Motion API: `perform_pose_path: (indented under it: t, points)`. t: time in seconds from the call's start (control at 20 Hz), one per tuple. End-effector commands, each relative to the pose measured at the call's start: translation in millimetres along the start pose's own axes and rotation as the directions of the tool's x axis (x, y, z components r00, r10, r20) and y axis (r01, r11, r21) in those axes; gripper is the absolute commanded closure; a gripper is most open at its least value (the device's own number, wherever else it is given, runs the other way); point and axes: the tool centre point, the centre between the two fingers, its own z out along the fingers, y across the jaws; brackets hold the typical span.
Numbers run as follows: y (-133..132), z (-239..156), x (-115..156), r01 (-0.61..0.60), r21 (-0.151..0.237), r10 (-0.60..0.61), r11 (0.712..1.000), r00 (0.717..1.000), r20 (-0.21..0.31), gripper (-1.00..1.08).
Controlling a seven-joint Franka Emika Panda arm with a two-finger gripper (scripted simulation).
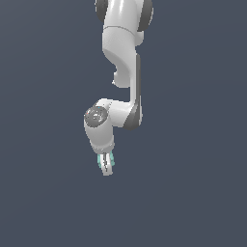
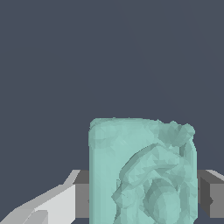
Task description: Pick up the object and move it to a goal position.
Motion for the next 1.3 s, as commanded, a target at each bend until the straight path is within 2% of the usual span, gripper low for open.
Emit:
perform_pose_path:
  t: [0.0,0.55,1.25]
  points:
    - [1,-3,0,0.000,0.001,0.000,1.000,1.000,0.000,1.08]
    - [23,-50,5,0.000,0.001,0.000,1.000,1.000,0.002,1.08]
    - [82,-179,20,-0.001,0.001,0.001,1.000,1.000,0.003,1.08]
